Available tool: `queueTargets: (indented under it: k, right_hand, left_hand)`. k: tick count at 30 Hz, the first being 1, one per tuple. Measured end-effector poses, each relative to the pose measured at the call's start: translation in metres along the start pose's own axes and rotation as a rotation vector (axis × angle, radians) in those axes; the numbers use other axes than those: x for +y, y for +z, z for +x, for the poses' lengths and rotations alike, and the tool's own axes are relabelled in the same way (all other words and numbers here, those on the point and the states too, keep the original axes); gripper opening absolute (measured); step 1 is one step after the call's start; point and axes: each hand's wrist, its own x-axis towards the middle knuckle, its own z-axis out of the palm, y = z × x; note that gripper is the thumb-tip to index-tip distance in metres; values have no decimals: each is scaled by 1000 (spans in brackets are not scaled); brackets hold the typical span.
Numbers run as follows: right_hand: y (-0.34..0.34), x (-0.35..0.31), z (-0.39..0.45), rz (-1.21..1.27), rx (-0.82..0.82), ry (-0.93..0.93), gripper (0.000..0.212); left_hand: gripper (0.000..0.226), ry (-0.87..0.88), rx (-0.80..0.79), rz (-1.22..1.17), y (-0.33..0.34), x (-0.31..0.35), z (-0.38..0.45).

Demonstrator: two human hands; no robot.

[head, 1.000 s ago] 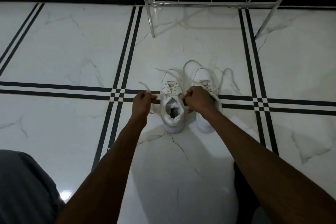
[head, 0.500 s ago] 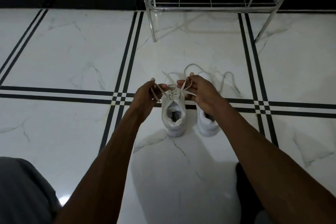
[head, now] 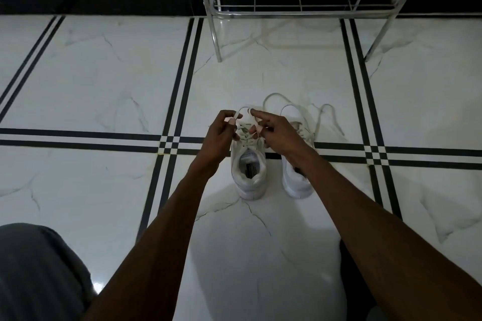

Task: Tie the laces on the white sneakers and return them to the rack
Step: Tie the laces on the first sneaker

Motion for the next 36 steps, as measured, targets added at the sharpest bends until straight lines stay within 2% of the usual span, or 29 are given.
queueTargets:
  k: [3, 7, 12, 18, 20, 22, 26, 30, 32, 36]
  right_hand:
    - [2, 2, 3, 3, 57, 14, 35]
    - [3, 3, 3, 159, 161, 127, 22]
    - [1, 1, 6, 174, 149, 160, 11]
    - [-1, 0, 4, 105, 46, 81, 16]
    - [0, -1, 2, 105, 11, 61, 16]
    - [4, -1, 3, 115, 51, 64, 20]
    - [14, 2, 11, 145, 201, 131, 20]
    - [13, -1, 9, 232, 184, 144, 22]
    - [8, -3, 6, 119, 97, 49, 17]
    - [-1, -7, 11, -390, 15, -147, 11]
  left_hand:
    - [25, 77, -34, 69, -2, 3, -1]
    - [29, 152, -59, 189, -1, 2, 3]
    - [23, 177, -47, 276, 3, 1, 4]
    - [18, 235, -44, 351, 6, 6, 3]
    - [24, 237, -38, 342, 4, 5, 3]
    - [34, 242, -39, 348, 4, 4, 4]
    - [50, 136, -41, 284, 5, 0, 3]
    - [53, -72, 28, 89, 0, 5, 2]
    - [52, -109, 56, 29, -2, 6, 2]
    - [47, -128, 98, -27, -3, 3, 1]
